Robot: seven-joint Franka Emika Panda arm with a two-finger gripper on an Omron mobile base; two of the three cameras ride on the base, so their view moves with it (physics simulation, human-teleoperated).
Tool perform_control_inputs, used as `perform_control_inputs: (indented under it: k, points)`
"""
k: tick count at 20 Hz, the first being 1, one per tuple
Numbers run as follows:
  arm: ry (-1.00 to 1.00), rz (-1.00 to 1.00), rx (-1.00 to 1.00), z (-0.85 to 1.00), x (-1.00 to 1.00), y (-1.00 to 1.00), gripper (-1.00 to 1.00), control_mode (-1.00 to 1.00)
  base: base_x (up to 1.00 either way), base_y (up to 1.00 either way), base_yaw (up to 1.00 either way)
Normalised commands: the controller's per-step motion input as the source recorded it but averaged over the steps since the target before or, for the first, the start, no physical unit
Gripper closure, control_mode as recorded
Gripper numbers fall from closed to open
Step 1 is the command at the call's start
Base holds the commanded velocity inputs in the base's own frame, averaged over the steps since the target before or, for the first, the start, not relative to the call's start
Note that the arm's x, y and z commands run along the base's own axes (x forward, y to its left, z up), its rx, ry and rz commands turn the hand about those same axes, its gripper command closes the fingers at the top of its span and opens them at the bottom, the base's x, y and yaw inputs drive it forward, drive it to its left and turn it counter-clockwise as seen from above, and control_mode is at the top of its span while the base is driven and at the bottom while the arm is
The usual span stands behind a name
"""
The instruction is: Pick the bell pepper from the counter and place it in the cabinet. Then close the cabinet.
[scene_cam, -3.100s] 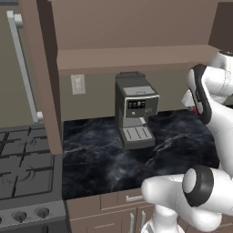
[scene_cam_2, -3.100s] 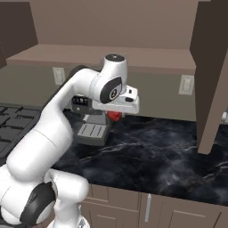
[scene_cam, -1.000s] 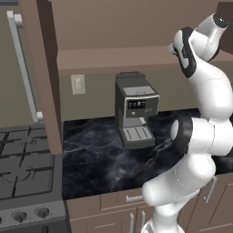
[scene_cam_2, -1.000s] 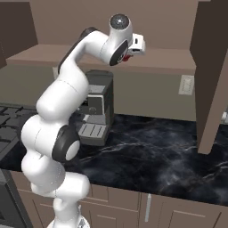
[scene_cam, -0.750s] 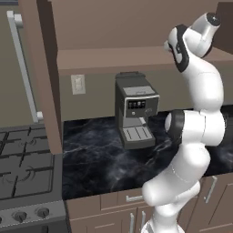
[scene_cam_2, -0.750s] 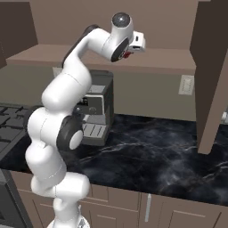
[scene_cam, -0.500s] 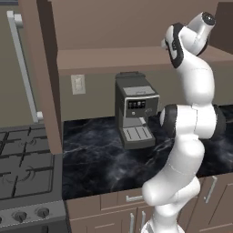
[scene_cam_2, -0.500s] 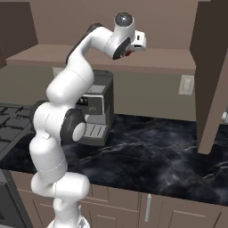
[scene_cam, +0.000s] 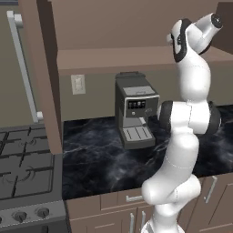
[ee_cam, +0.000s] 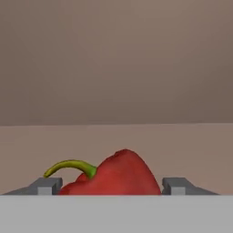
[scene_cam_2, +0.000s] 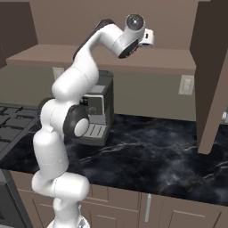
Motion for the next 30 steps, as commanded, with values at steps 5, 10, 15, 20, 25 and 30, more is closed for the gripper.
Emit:
perform_control_inputs:
  k: [5, 10, 15, 20, 25, 30]
  points:
    - [-0.13, 0.0, 0.0, -0.08, 0.0, -0.19, -1.0, -1.0, 0.0, 0.0, 0.0]
    - [-0.16, 0.01, 0.0, -0.2, -0.26, 0.0, -1.0, -1.0, 0.0, 0.0, 0.0]
    - [-0.26, 0.0, 0.0, 0.0, -1.0, 0.01, -1.0, -1.0, 0.0, 0.0, 0.0]
    - [-0.45, 0.0, -0.02, 0.03, -1.0, 0.13, -1.0, -1.0, 0.0, 0.0, 0.0]
    - [-0.44, 0.0, -0.1, 0.46, -0.99, 0.42, -1.0, -1.0, 0.0, 0.0, 0.0]
    - [-0.32, 0.0, -0.13, 0.82, -0.83, 0.42, -1.0, -1.0, 0.0, 0.0, 0.0]
